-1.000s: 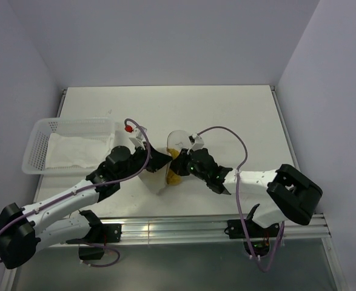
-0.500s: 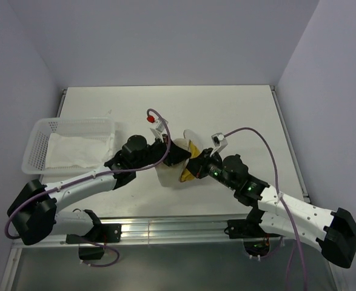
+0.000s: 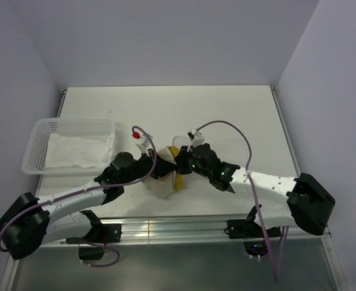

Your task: Place the bra in the laundry bag and zip it closed

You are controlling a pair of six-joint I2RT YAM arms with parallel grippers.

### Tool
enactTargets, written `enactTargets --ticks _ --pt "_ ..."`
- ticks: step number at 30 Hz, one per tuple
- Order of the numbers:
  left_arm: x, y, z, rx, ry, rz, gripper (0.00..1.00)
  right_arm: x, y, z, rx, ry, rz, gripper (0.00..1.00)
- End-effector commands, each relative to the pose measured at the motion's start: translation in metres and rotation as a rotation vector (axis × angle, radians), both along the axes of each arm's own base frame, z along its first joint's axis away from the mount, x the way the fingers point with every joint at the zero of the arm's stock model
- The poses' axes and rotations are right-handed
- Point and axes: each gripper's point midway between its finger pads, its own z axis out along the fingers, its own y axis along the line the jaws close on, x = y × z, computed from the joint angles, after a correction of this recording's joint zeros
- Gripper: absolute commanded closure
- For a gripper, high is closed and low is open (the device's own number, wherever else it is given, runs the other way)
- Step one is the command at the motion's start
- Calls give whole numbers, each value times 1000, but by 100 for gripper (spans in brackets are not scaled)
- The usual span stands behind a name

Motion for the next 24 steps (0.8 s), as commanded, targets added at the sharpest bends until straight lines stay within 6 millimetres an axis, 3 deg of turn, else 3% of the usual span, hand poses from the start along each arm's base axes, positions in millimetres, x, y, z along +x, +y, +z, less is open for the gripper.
enactTargets --ticks 1,2,6,11,15,19,22,23,24 --pt "4 9 33 -63 -98 49 100 23 31 28 45 -27 -65 100" --pt "8 17 39 -73 -116 94 100 25 34 23 35 -10 -72 100" --pt "12 40 28 -52 -110 191 100 34 52 4 -2 44 -81 100" --pt "19 67 10 -3 -98 291 98 18 67 1 -4 46 -44 100" --pt "24 76 6 -14 -84 333 91 3 80 -9 -32 63 9 100" --pt "20 79 1 -43 -50 345 84 6 91 -7 -53 52 28 100" --pt "16 84 -4 -78 -12 363 85 11 104 -11 -72 54 36 94" --pt "13 86 -2 -96 -13 362 85 11 107 -23 -91 73 38 92" --pt "11 87 -3 -104 -3 363 85 10 112 -23 -80 87 51 83"
